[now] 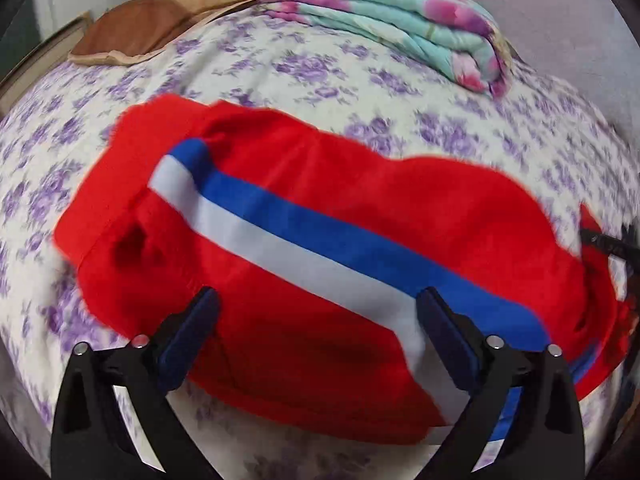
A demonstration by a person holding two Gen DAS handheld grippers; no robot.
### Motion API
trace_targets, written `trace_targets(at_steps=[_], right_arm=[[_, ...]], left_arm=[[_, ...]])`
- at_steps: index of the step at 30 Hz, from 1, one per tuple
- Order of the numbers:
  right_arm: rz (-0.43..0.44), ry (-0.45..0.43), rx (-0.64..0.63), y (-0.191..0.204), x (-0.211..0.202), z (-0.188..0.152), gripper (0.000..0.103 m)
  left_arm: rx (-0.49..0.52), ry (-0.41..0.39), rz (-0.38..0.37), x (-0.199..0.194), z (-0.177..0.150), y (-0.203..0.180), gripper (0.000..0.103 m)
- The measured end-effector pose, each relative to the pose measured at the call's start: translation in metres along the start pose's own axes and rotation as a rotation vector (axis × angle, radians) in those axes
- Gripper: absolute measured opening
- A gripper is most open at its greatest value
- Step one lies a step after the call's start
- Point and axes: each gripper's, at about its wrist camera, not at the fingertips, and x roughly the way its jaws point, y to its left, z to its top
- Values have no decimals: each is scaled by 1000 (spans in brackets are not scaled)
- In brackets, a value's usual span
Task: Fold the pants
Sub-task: 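Lay the pants flat with the left gripper while the right gripper grasps a cuff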
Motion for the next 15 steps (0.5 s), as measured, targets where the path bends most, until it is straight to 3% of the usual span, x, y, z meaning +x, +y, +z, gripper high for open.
trace_targets(at_steps=[1, 2, 5, 7, 9, 12, 13, 15], right_arm=[[48, -14, 18, -10, -6, -5, 13], [118, -22, 50, -19, -12, -8, 6], [278, -166, 155, -58, -66, -27, 6], [407, -298, 218, -89, -113, -60, 6], [505, -356, 268, -112, -138, -97, 6], [571, -324, 340, -135, -134, -152, 10], [568, -276, 360, -138, -120, -166, 11], [520, -171, 372, -138, -90, -184, 23]], left_arm=[[26, -8, 10, -1, -5, -4, 98], [39, -10, 14, -2, -8, -6, 98], [19, 1, 4, -3, -6, -3, 98], [22, 2, 0, -5, -7, -2, 98], [31, -5, -3, -5, -9, -2, 98], [42, 0, -4, -3, -7, -5, 98], [45, 4, -5, -3, -7, -5, 98], [46, 15, -7, -3, -6, -6, 98]])
